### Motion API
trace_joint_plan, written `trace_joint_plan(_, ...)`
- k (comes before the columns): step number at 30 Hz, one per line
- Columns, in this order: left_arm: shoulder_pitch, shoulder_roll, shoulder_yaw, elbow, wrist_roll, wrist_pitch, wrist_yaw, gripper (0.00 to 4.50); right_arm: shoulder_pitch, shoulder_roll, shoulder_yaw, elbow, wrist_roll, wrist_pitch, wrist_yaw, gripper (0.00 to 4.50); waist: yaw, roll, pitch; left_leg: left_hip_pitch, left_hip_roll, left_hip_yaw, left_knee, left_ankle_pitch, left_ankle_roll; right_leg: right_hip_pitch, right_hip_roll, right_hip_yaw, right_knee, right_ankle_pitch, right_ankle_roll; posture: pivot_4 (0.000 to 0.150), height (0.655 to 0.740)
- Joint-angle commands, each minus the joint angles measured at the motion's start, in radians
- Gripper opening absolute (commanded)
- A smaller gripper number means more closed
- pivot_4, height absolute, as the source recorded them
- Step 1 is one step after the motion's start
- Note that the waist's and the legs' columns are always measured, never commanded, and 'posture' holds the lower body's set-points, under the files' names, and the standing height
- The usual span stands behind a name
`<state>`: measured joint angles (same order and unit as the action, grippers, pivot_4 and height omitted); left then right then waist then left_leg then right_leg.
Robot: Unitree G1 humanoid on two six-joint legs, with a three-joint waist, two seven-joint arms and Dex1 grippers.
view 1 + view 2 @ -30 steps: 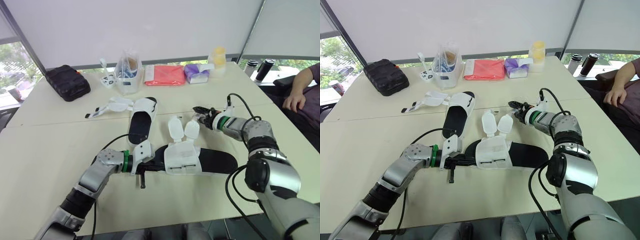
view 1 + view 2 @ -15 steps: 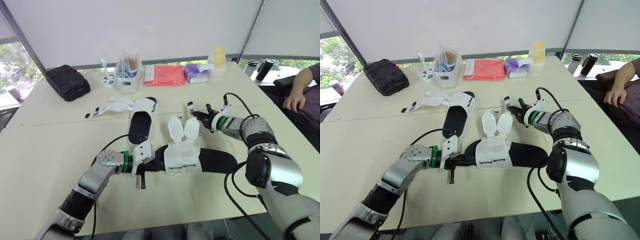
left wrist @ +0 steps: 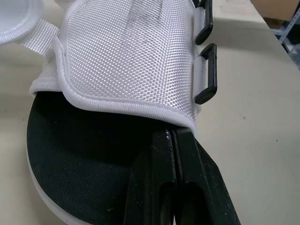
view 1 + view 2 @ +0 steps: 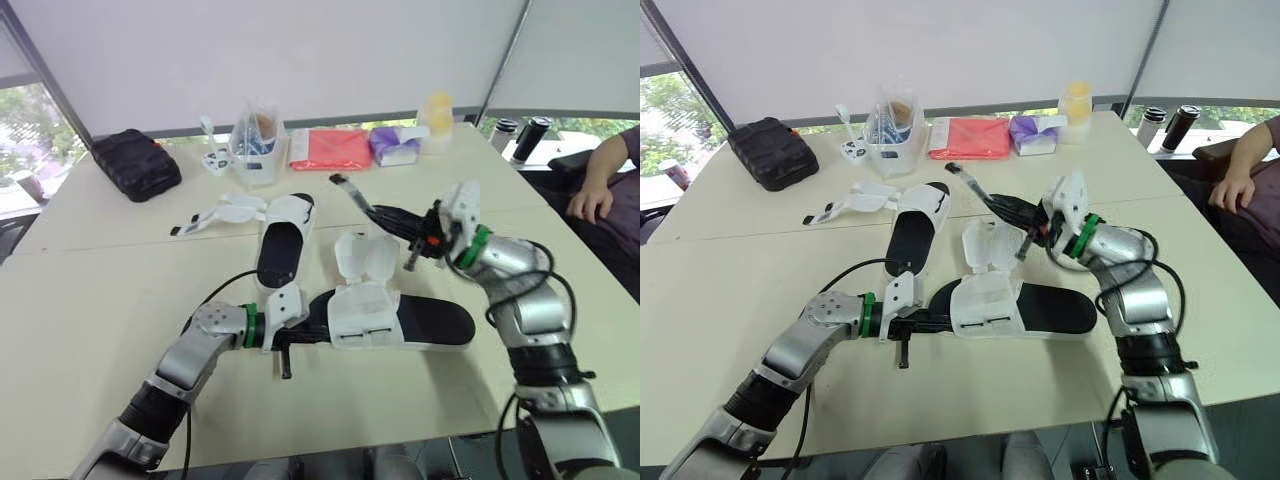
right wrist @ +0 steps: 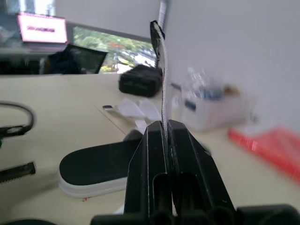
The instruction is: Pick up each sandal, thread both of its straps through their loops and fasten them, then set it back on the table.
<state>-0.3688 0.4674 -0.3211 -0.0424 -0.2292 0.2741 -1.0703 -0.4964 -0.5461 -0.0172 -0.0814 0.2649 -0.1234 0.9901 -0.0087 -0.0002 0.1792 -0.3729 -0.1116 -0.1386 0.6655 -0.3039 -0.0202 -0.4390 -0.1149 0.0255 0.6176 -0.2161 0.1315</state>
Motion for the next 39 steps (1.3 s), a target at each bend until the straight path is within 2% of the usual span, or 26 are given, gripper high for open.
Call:
trace_joint_plan(1,0.01,0.011,-0.01,0.003,0.002,0.008,-0.02,0.0,0.076,-0.033,0.014,-0.077,-0.045,-0.228,0.055,0.01,-0.003,0.0,0.0,0.0,0.0,0.0,0.0,0.0,0.0,0.001,0.0,0.0,0.0,0.0,0.0,0.15,0.74)
trace_joint_plan(5,0.012,0.005,-0.017,0.002,0.001,0.016,-0.023,0.0,0.158,-0.115,0.057,-0.046,-0.157,-0.784,0.12,0.01,-0.003,0.0,0.0,0.004,0.0,0.001,0.0,0.0,0.0,0.004,0.0,0.001,0.0,0.0,0.0,0.15,0.74)
trace_joint_plan(8,0.001,-0.005,-0.019,0.014,0.002,0.016,-0.024,0.0,0.113,-0.129,0.083,0.078,-0.262,-0.983,0.072,0.01,-0.005,-0.001,0.0,0.01,0.0,0.001,0.0,0.0,0.0,0.01,0.0,0.001,-0.001,0.0,0.0,0.15,0.74)
trace_joint_plan(11,-0.008,-0.012,-0.021,0.022,0.003,0.016,-0.027,0.0,0.062,-0.148,0.104,0.175,-0.323,-1.071,0.029,0.84,-0.004,-0.001,0.0,0.017,0.001,0.002,-0.002,-0.003,0.006,0.017,0.001,0.001,-0.002,0.0,0.0,0.15,0.74)
trace_joint_plan(15,-0.014,-0.016,-0.017,0.03,0.002,0.015,-0.033,0.0,0.035,-0.175,0.081,0.258,-0.4,-1.144,-0.052,2.82,0.001,-0.001,0.0,0.017,0.001,0.001,-0.002,-0.001,0.001,0.016,0.001,0.001,-0.001,0.0,0.0,0.15,0.74)
trace_joint_plan(18,-0.022,-0.022,-0.005,0.046,0.004,0.006,-0.026,0.0,0.091,-0.23,0.014,0.302,-0.48,-1.129,-0.118,4.36,0.005,-0.001,0.0,0.016,0.001,0.001,-0.002,0.0,0.001,0.016,0.001,0.001,-0.002,0.0,0.0,0.15,0.74)
trace_joint_plan(20,-0.029,-0.027,0.002,0.06,0.007,-0.003,-0.02,0.0,0.167,-0.275,-0.03,0.317,-0.485,-1.115,-0.163,4.36,0.016,-0.001,0.0,0.016,0.0,0.001,-0.002,0.0,0.001,0.016,0.001,0.001,-0.002,0.0,0.0,0.15,0.74)
trace_joint_plan(24,-0.047,-0.041,0.014,0.096,0.018,-0.033,-0.002,0.0,0.349,-0.345,-0.129,0.326,-0.335,-0.88,-0.227,4.36,0.021,-0.001,0.0,0.016,0.0,0.001,-0.002,-0.001,0.001,0.016,0.001,0.002,-0.002,0.0,0.0,0.15,0.74)
trace_joint_plan(25,-0.051,-0.042,0.017,0.107,0.019,-0.043,0.001,0.0,0.398,-0.354,-0.154,0.264,-0.225,-0.72,-0.218,4.36,0.021,-0.001,0.0,0.016,0.001,0.002,-0.002,-0.002,0.003,0.016,0.001,0.002,-0.002,0.0,0.0,0.15,0.74)
trace_joint_plan(28,-0.063,-0.045,0.021,0.128,0.019,-0.061,0.0,0.0,0.547,-0.45,-0.215,-0.087,0.249,-0.071,-0.211,4.36,0.017,0.002,0.001,0.017,0.002,0.003,-0.002,-0.004,0.007,0.016,0.001,0.004,-0.003,0.0,0.0,0.15,0.74)
trace_joint_plan(29,-0.065,-0.045,0.02,0.131,0.018,-0.064,-0.001,0.0,0.572,-0.473,-0.235,-0.159,0.331,0.048,-0.219,4.36,0.015,0.003,0.0,0.016,0.002,0.003,-0.002,-0.004,0.007,0.016,0.001,0.004,-0.003,0.0,-0.001,0.15,0.74)
trace_joint_plan(30,-0.068,-0.045,0.02,0.135,0.017,-0.065,-0.004,0.0,0.599,-0.52,-0.266,-0.237,0.483,0.219,-0.244,4.36,0.014,0.002,0.0,0.017,0.003,0.003,-0.002,-0.004,0.007,0.016,0.002,0.005,-0.003,0.0,-0.001,0.15,0.74)
trace_joint_plan(32,-0.076,-0.047,0.018,0.146,0.018,-0.07,-0.007,0.0,0.695,-0.667,-0.341,-0.375,0.881,0.594,-0.255,4.36,0.018,0.003,0.0,0.017,0.005,0.003,-0.002,-0.004,0.007,0.017,0.003,0.005,-0.003,0.0,-0.001,0.15,0.74)
trace_joint_plan(33,-0.079,-0.048,0.017,0.151,0.018,-0.073,-0.008,0.0,0.734,-0.714,-0.375,-0.429,1.033,0.717,-0.246,4.36,0.022,0.002,0.0,0.016,0.004,0.003,-0.001,-0.004,0.007,0.017,0.003,0.004,-0.003,0.0,-0.001,0.15,0.74)
trace_joint_plan(35,-0.088,-0.057,0.014,0.165,0.022,-0.077,-0.007,0.0,0.784,-0.726,-0.367,-0.497,1.126,0.812,-0.285,4.36,0.025,-0.004,-0.001,0.015,0.005,0.001,-0.002,-0.004,0.007,0.017,0.003,0.002,-0.004,0.0,-0.001,0.15,0.74)
trace_joint_plan(39,-0.097,-0.072,0.008,0.174,0.028,-0.083,-0.005,0.0,0.773,-0.592,-0.203,-0.583,0.942,0.816,-0.405,4.36,0.031,-0.007,-0.001,0.013,0.003,0.0,-0.001,-0.004,0.008,0.017,0.001,-0.001,-0.007,0.0,0.0,0.15,0.74)
